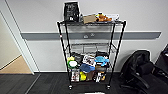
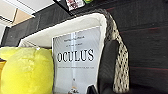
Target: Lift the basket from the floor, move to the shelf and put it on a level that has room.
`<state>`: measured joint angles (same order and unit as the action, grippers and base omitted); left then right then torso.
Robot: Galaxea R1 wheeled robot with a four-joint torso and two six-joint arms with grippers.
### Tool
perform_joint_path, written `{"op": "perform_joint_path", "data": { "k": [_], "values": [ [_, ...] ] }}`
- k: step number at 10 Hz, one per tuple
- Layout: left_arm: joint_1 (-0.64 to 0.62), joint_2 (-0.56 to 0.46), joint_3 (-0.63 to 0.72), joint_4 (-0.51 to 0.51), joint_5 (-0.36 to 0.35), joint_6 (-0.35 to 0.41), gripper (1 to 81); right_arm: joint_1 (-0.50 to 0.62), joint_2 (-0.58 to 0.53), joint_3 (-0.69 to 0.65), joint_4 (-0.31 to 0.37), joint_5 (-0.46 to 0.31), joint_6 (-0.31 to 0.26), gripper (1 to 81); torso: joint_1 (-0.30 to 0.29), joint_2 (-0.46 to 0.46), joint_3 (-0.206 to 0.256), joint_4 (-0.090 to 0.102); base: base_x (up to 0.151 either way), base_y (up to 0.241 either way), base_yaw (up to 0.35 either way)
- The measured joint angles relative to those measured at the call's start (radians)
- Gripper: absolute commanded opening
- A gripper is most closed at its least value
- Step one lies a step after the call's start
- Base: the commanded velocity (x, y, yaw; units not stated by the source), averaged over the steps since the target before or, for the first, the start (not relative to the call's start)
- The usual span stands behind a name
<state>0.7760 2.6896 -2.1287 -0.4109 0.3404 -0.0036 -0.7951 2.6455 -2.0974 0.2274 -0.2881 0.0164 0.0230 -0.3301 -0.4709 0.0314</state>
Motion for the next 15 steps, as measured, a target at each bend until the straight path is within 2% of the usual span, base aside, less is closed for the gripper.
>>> {"op": "perform_joint_path", "data": {
  "k": [4,6,13,15],
  "values": [
    [-0.017,0.0,0.0,0.0,-0.011,0.003,1.0,0.009,0.002,0.005,0.0,0.024,0.0,1.0,-0.014,0.134,0.0,0.0,0.0,0.0,0.0],
    [-0.022,-0.001,0.0,0.0,-0.019,0.003,1.0,0.014,0.002,0.005,0.0,0.033,0.0,1.0,-0.016,0.153,0.011,0.0,0.0,0.0,0.0],
    [0.016,-0.003,-0.001,0.0,-0.006,0.004,1.0,-0.016,0.004,0.005,0.0,0.025,0.0,1.0,-0.019,0.156,0.199,0.0,0.0,0.0,0.0],
    [0.018,-0.003,-0.001,0.0,-0.003,0.004,1.0,-0.022,0.005,0.005,0.0,0.024,0.0,1.0,-0.02,0.155,0.214,0.0,0.0,0.0,0.0]
  ]
}}
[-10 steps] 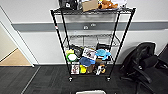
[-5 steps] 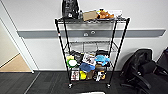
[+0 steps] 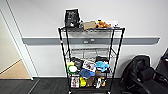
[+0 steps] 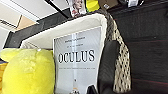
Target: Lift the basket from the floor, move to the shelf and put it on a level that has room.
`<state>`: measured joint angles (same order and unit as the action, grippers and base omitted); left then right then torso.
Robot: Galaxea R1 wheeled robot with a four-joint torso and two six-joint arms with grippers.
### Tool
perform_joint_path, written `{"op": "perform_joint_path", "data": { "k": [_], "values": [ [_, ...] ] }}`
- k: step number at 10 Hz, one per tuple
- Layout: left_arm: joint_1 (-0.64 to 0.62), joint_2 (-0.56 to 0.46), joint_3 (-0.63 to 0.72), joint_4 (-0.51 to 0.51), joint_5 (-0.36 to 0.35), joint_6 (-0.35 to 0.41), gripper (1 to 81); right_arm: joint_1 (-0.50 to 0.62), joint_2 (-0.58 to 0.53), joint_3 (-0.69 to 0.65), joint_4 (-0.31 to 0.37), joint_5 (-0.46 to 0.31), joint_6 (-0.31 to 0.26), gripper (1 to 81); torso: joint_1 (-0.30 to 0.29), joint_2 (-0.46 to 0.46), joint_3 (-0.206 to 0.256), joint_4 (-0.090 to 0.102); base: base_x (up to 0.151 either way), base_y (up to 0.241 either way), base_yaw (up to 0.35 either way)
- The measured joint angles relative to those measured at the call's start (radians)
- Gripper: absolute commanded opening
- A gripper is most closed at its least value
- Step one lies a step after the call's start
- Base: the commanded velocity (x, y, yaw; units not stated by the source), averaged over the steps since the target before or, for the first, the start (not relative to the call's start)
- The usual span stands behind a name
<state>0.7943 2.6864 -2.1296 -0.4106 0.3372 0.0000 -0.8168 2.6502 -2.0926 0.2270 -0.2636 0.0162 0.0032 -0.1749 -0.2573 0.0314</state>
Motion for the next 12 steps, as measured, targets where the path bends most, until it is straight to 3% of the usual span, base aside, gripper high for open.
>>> {"op": "perform_joint_path", "data": {
  "k": [4,12],
  "values": [
    [0.0,-0.005,0.006,0.0,0.003,0.0,1.0,-0.003,0.002,0.0,-0.011,-0.005,-0.004,1.0,0.0,0.0,-0.003,0.0,0.0,0.0,0.0],
    [-0.01,-0.008,0.016,0.0,0.008,0.002,1.0,-0.003,-0.001,0.0,-0.03,-0.018,0.0,1.0,-0.002,0.0,-0.002,0.0,0.099,0.0,0.0]
  ]
}}
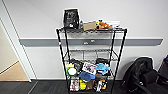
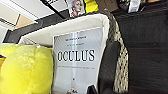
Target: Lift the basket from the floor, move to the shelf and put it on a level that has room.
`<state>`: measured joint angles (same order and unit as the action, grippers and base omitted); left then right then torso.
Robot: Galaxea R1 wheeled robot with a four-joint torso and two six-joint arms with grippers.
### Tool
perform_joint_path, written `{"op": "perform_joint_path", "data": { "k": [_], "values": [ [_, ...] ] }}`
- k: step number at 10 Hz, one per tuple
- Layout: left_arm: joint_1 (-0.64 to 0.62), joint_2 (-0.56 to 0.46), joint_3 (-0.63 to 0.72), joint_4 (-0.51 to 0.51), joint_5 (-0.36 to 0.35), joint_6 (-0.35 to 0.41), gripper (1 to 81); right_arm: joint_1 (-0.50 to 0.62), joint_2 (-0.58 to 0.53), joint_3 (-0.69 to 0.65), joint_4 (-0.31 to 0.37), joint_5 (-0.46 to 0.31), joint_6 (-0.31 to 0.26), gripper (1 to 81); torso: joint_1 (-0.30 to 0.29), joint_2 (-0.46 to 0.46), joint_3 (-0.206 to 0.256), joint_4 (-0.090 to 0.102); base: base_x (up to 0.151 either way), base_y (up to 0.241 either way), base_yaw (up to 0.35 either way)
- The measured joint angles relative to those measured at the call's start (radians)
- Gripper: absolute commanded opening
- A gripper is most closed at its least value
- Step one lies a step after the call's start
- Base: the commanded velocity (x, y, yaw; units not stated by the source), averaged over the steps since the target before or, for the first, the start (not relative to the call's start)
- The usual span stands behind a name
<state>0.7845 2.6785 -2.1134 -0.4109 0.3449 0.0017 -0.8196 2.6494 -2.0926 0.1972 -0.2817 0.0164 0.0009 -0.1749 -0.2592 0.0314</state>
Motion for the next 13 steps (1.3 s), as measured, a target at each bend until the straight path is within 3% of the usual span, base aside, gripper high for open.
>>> {"op": "perform_joint_path", "data": {
  "k": [13],
  "values": [
    [-0.003,-0.011,0.018,0.0,-0.001,0.0,1.0,0.0,0.0,0.0,0.002,0.004,0.0,1.0,0.0,0.0,0.0,0.0,0.134,0.0,0.0]
  ]
}}
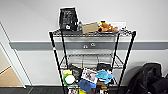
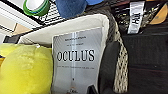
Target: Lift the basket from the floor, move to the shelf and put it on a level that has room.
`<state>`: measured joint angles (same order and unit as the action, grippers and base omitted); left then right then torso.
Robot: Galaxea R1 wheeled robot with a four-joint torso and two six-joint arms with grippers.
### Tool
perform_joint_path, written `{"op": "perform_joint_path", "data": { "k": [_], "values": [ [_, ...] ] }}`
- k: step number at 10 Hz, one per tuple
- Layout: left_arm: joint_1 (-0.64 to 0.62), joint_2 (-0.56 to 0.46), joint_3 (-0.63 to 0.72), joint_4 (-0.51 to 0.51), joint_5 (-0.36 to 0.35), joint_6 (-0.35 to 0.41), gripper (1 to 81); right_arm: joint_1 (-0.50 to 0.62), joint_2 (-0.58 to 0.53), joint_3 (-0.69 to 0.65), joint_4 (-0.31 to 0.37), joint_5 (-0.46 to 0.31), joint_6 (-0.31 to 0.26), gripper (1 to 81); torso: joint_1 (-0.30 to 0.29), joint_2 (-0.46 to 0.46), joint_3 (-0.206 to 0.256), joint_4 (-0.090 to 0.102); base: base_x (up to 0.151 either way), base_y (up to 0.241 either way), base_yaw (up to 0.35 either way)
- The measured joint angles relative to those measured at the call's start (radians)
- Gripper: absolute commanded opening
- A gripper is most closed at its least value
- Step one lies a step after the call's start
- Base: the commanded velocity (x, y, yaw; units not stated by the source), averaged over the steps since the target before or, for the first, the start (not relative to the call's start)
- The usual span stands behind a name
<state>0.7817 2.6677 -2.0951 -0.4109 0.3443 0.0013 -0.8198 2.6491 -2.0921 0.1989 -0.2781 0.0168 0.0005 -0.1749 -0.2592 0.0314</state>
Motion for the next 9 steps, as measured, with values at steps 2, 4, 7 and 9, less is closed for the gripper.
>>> {"op": "perform_joint_path", "data": {
  "k": [2,4,7,9],
  "values": [
    [0.0,0.0,0.0,0.0,0.0,0.0,1.0,0.0,0.0,0.0,0.0,0.0,0.0,1.0,0.0,0.0,0.0,0.0,0.134,0.0,0.0],
    [0.0,0.0,0.0,0.0,0.0,0.0,1.0,0.0,0.0,0.0,0.0,0.0,0.0,1.0,0.0,0.0,0.0,0.0,0.134,0.0,0.0],
    [0.0,0.0,0.001,0.0,0.0,0.0,1.0,0.0,0.0,0.0,0.0,0.001,0.0,1.0,0.0,0.0,0.0,0.0,0.126,0.0,0.0],
    [-0.003,0.0,0.001,0.0,-0.001,0.0,1.0,0.001,0.0,0.001,0.0,0.003,0.0,1.0,0.001,0.0,0.0,0.0,0.041,0.0,0.0]
  ]
}}
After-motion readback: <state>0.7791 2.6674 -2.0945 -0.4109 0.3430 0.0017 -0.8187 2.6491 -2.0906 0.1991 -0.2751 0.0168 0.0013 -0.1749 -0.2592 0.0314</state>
